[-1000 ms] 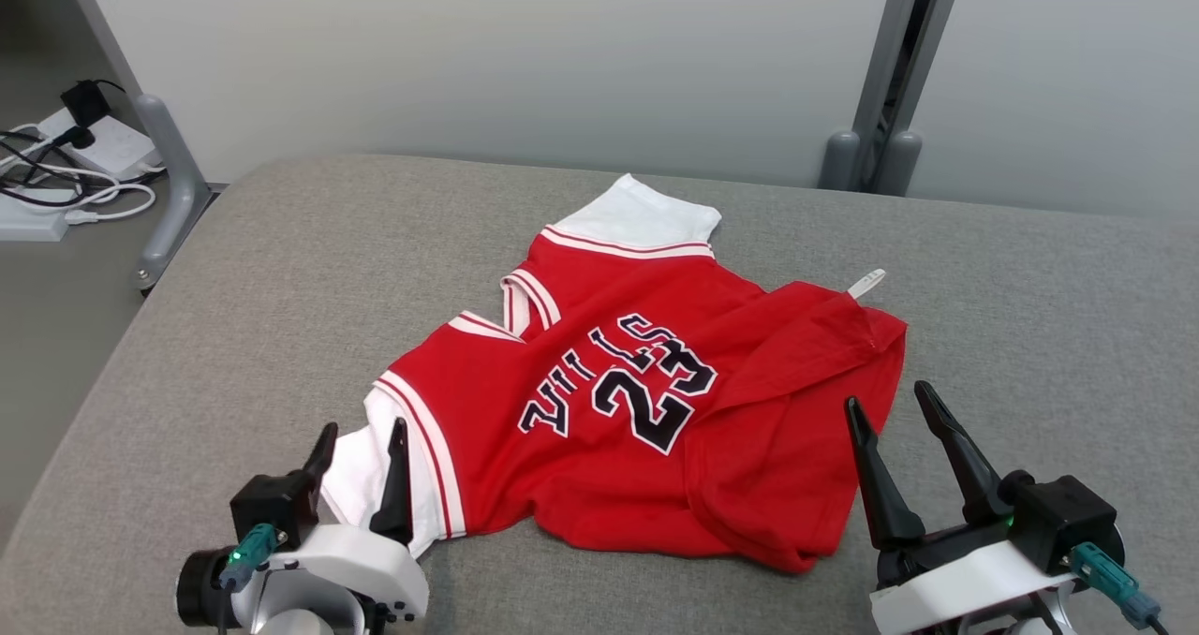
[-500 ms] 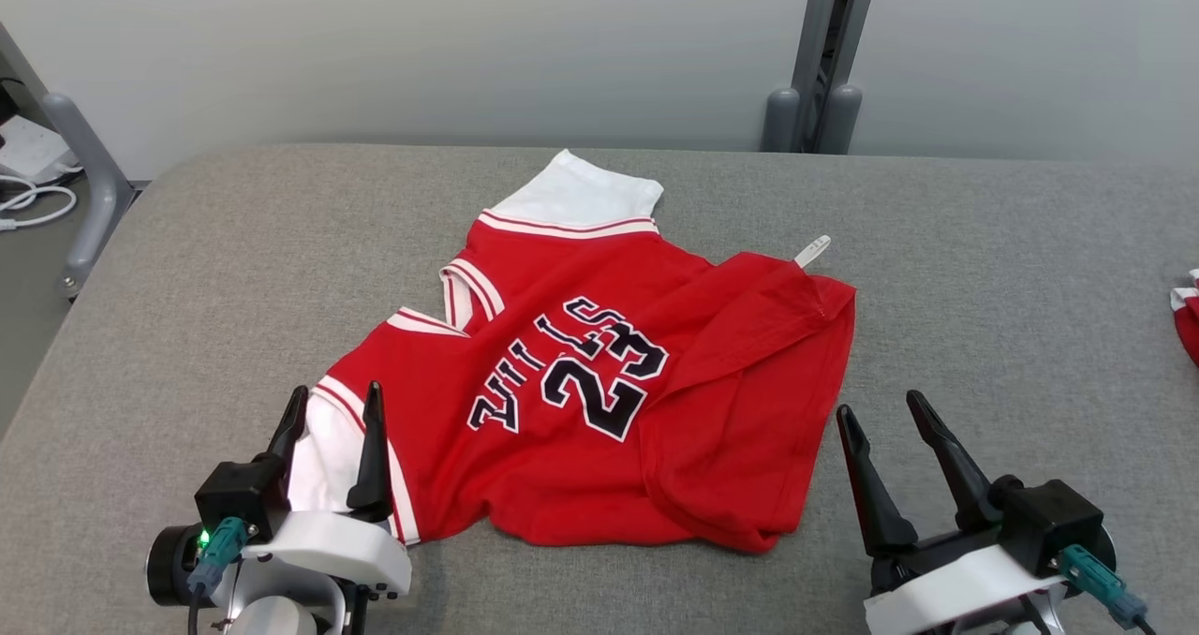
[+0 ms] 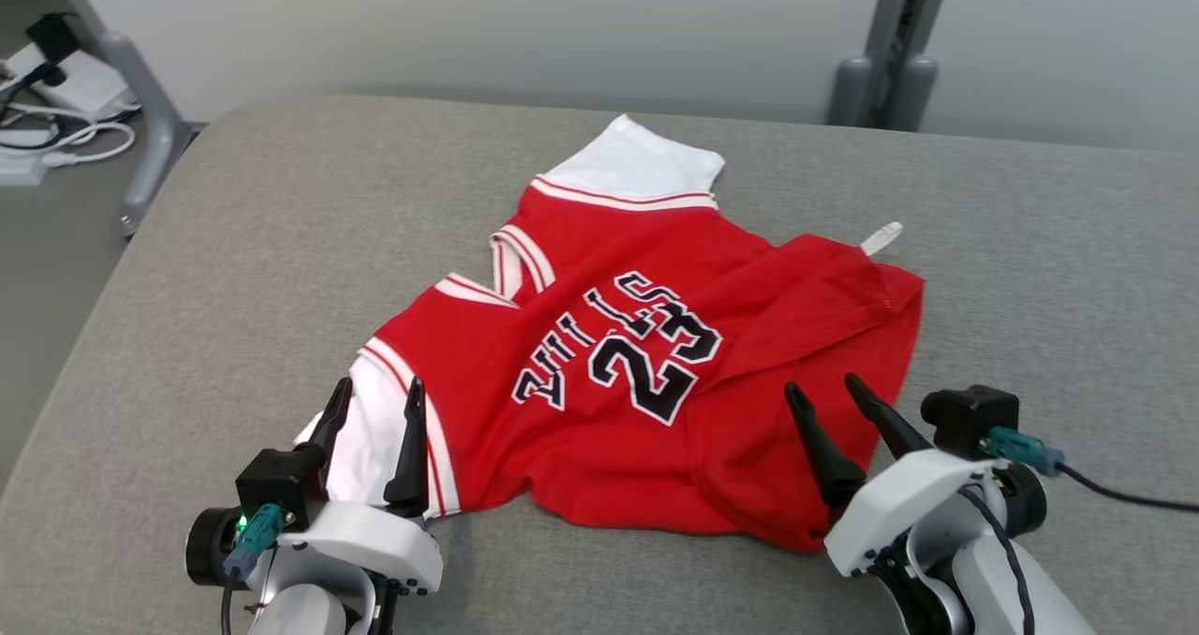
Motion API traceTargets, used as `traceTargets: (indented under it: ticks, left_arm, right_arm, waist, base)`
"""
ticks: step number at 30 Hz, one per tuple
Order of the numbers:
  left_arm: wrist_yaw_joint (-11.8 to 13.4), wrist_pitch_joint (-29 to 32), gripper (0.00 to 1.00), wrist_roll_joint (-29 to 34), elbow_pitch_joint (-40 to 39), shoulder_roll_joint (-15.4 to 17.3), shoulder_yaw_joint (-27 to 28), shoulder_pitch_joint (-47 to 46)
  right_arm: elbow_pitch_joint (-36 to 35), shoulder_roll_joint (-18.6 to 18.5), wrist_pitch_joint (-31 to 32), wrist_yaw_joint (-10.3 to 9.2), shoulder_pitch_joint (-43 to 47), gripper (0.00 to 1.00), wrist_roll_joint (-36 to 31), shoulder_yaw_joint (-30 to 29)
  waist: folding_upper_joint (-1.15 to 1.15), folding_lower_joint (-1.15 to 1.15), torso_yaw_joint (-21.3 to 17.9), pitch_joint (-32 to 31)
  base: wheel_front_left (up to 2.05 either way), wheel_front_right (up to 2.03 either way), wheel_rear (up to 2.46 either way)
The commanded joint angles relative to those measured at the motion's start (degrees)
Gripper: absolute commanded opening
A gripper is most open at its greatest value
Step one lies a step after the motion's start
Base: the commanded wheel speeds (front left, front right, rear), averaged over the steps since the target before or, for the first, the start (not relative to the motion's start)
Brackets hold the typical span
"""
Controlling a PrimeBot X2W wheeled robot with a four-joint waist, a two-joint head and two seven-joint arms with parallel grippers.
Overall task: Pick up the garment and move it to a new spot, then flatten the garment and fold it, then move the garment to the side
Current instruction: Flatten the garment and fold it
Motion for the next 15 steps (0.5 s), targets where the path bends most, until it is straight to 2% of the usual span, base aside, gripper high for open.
traceTargets:
  ticks: [1,5,15]
  left_arm:
    - [-0.3,-0.2,1.0,0.1,0.1,0.2,0.1,-1.2]
    - [-0.6,-0.2,1.0,-0.1,0.4,-0.1,-0.3,-1.4]
    - [-0.4,-0.3,1.0,-1.3,0.9,-0.3,-1.7,-1.7]
  right_arm:
    - [1.8,-0.3,1.2,-0.03,-1.8,1.0,1.2,0.6]
    - [6.3,-0.3,3.9,-0.03,-5.2,1.0,4.8,1.9]
    - [14.3,-0.3,4.5,-0.03,-9.9,1.0,11.6,2.3]
  waist:
    - [0.0,0.0,1.7,0.9]
    - [0.0,0.0,4.0,1.8]
    - [0.0,0.0,7.6,3.0]
  base:
    - [0.0,0.0,0.0]
    - [0.0,0.0,0.0]
    - [0.0,0.0,0.0]
